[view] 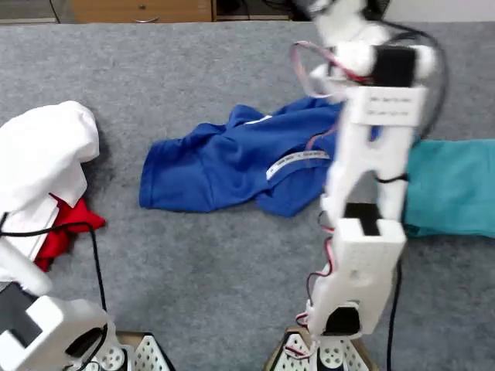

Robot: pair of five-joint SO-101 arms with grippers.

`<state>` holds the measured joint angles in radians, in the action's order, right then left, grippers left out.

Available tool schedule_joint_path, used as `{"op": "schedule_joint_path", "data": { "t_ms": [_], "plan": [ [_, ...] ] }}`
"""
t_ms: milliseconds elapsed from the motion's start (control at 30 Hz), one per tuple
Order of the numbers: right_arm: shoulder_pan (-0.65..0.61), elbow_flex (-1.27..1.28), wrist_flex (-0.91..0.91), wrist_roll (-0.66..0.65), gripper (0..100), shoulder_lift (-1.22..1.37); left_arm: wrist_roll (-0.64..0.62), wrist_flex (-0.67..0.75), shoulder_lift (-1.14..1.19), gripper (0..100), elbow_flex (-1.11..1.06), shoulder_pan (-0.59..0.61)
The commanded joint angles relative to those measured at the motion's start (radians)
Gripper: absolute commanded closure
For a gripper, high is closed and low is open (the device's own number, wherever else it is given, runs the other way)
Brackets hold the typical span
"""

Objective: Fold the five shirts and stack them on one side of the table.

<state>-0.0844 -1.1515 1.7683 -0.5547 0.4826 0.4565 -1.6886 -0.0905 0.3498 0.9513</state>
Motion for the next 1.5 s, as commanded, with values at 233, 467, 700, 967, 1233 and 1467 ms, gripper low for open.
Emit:
{"op": "schedule_joint_path", "data": {
  "t_ms": [233, 467, 700, 967, 1233, 1467],
  "plan": [
    [-0.435, 0.341, 0.011, 0.164, 79.3, -0.064, 0.006, 0.238, -0.035, 85, -0.040, 0.250],
    [-0.611, 0.549, -0.120, 0.201, 79.2, -0.008, 0.008, 0.255, -0.036, 85, -0.115, 0.288],
    [-0.714, 0.481, -0.192, 0.196, 79.2, 0.170, 0.029, 0.256, -0.035, 85, -0.123, 0.295],
    [-0.769, 0.260, -0.186, 0.199, 71.3, 0.352, 0.061, 0.252, -0.035, 85, -0.126, 0.295],
    [-0.806, 0.051, -0.186, 0.199, 72.0, 0.510, 0.061, 0.256, -0.035, 85, -0.157, 0.295],
    [-0.849, -0.084, -0.143, 0.199, 72.0, 0.611, 0.061, 0.258, -0.035, 85, -0.155, 0.288]
  ]
}}
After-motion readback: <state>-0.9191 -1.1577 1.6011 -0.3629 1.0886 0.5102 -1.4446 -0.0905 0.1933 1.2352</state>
